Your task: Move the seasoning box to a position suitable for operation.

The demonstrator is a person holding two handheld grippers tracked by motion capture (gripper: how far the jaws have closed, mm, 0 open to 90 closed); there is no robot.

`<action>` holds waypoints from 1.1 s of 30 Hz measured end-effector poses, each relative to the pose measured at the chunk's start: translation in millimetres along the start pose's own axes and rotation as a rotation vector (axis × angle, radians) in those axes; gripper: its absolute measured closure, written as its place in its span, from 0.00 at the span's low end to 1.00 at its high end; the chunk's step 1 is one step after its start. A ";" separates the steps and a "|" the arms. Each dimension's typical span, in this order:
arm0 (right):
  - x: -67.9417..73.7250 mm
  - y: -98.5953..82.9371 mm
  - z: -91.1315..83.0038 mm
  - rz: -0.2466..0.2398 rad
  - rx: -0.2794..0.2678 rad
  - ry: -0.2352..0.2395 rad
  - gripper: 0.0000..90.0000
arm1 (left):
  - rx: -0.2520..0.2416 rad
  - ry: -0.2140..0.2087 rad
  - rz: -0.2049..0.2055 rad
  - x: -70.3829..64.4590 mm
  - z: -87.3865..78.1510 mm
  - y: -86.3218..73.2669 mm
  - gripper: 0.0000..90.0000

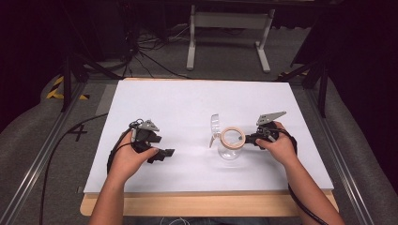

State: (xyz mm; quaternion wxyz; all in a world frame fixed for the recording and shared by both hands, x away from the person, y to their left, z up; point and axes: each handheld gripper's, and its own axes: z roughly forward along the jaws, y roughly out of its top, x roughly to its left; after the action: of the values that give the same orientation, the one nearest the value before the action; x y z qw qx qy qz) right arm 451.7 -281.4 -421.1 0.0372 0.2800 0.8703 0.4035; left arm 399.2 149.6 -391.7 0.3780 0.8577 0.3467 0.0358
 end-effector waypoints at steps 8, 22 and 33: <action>12.5 -4.1 -2.4 -0.024 0.030 0.010 1.00 | 0.014 -0.025 0.028 -3.0 8.7 9.5 0.26; 44.9 -5.2 0.2 -0.103 0.082 0.066 1.00 | 0.011 -0.050 0.063 -3.4 22.3 23.3 0.26; 70.3 3.1 13.1 -0.180 0.117 0.142 1.00 | -0.010 0.033 0.009 5.3 22.7 20.5 0.21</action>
State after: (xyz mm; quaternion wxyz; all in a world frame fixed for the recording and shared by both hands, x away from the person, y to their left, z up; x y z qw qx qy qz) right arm 397.8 -234.4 -416.3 -0.0048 0.1732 0.9143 0.3660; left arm 422.2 129.0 -395.2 0.3763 0.8566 0.3491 0.0534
